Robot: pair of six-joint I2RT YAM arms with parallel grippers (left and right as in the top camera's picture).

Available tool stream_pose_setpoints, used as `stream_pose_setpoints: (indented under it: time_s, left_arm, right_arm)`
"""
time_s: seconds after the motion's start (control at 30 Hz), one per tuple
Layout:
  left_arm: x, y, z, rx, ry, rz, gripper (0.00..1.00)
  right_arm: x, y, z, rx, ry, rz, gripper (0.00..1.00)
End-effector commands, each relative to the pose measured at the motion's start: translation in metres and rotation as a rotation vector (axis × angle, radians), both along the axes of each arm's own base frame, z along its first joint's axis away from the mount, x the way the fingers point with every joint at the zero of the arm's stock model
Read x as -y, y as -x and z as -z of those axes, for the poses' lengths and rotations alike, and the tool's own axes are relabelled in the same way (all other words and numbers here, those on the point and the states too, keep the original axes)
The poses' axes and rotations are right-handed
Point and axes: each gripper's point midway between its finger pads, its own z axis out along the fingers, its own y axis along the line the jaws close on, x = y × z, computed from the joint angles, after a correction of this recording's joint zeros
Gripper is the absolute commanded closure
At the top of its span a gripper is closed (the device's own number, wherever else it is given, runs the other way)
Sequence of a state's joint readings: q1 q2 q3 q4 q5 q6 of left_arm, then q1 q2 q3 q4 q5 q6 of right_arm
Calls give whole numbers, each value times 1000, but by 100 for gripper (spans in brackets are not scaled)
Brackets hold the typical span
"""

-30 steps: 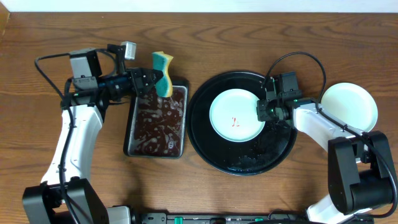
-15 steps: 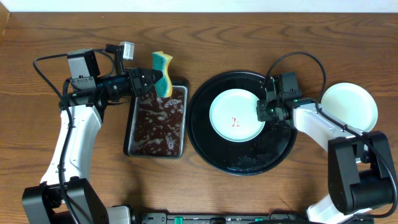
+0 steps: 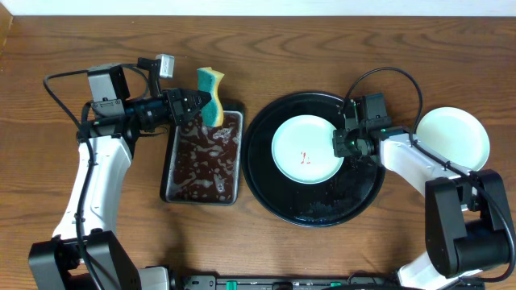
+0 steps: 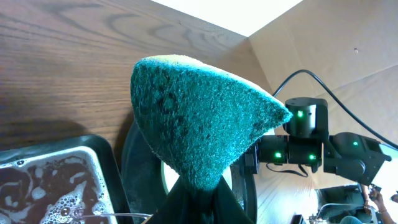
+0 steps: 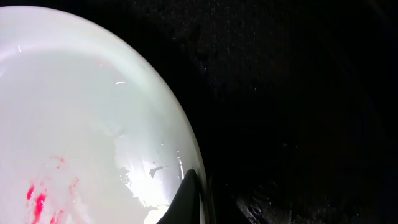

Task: Clean dirty plates on tray and stack at the side
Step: 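Lift the sponge out of the basin with the left gripper, then scrub the remaining green plate's red smear with the left-held sponge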

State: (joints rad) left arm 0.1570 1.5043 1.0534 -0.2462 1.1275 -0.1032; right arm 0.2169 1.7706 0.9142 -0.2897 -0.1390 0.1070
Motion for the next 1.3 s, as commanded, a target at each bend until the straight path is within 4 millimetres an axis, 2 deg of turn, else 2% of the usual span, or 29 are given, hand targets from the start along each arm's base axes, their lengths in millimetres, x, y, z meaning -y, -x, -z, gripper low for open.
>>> stream_pose_setpoints:
  time_s: [0.0,0.3,0.37,0.43,0.53,0.63,0.8,0.97,1.27]
  left_arm:
    - [2,3,-3,16,14,25,93]
    - [2,4,-1,5,10,20,93]
    - [-2,1,13,-40,-44,-28,93]
    - [-7,0,34,-112,-145,-96,93]
    - [-6,5,61,-190,-291,-148,93]
    - [2,12,81,-233,-446,-174,93]
    - [-2,15,111,-287,-745,-344,93]
    - [31,23,122,-286,-780,-293,93]
    - [86,23,102,-230,-689,-267,93]
  right_arm:
    - [3,27,31,-109,20,4,99]
    - [3,26,31,-106,19,4,99]
    - [3,25,31,-104,19,4,99]
    - [3,25,31,-102,18,4,99]
    - [3,25,31,-102,18,4,99]
    - [3,25,31,-102,18,4,99]
    - [3,25,31,-103,19,4,99]
    - [3,26,31,-106,19,4,99]
    - [3,26,31,-111,12,21,99]
